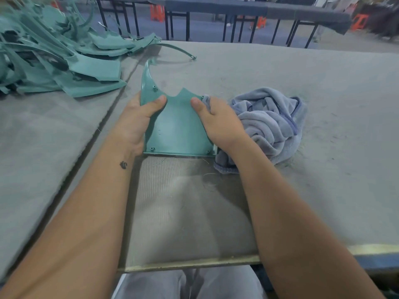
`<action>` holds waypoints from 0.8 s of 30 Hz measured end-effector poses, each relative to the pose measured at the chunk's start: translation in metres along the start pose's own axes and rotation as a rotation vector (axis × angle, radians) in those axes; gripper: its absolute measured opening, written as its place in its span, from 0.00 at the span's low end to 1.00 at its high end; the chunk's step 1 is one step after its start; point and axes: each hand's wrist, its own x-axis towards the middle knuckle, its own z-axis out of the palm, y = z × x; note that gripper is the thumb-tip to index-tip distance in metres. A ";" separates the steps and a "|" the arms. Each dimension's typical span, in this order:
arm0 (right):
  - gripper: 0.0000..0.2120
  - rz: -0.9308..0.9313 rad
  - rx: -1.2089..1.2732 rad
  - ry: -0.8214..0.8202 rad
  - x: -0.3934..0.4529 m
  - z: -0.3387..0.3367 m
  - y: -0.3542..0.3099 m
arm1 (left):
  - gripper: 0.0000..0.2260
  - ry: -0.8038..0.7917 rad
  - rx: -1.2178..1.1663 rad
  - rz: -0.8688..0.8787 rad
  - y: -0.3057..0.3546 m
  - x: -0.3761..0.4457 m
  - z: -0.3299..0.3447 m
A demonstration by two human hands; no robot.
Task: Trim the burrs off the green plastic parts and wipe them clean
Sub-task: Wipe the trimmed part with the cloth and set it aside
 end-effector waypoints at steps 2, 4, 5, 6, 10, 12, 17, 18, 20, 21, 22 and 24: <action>0.20 0.004 0.075 0.024 0.000 -0.001 -0.002 | 0.08 -0.008 -0.019 -0.021 0.000 0.000 0.000; 0.22 0.096 0.266 0.124 0.000 -0.005 -0.007 | 0.09 -0.006 -0.040 -0.039 0.000 0.000 0.000; 0.24 0.202 0.469 0.201 0.004 -0.008 -0.008 | 0.10 0.009 -0.056 -0.045 0.000 0.000 0.000; 0.24 0.324 0.759 0.263 0.006 -0.014 -0.010 | 0.10 0.037 -0.069 -0.048 0.000 0.000 0.000; 0.15 0.444 1.218 0.347 0.003 -0.035 -0.001 | 0.09 0.176 -0.092 -0.104 0.000 0.001 0.001; 0.13 0.342 0.753 0.362 0.004 -0.038 0.000 | 0.09 0.213 -0.104 -0.200 0.000 0.000 0.002; 0.02 -0.237 0.211 0.422 -0.001 -0.015 -0.022 | 0.13 0.142 -0.092 -0.303 -0.005 -0.002 0.015; 0.01 -0.283 0.101 0.344 0.000 -0.007 -0.022 | 0.14 0.113 -0.117 -0.296 -0.006 -0.002 0.018; 0.04 -0.288 -0.121 0.136 -0.001 0.006 -0.026 | 0.18 0.056 -0.224 -0.284 -0.008 -0.003 0.024; 0.04 -0.292 -0.170 0.047 -0.001 0.008 -0.028 | 0.20 0.038 -0.279 -0.280 -0.008 -0.003 0.024; 0.03 -0.302 -0.148 -0.040 -0.001 0.008 -0.031 | 0.22 0.030 -0.324 -0.273 -0.008 -0.002 0.023; 0.03 -0.306 -0.066 -0.221 -0.005 0.004 -0.036 | 0.24 0.026 -0.381 -0.268 -0.007 0.002 0.018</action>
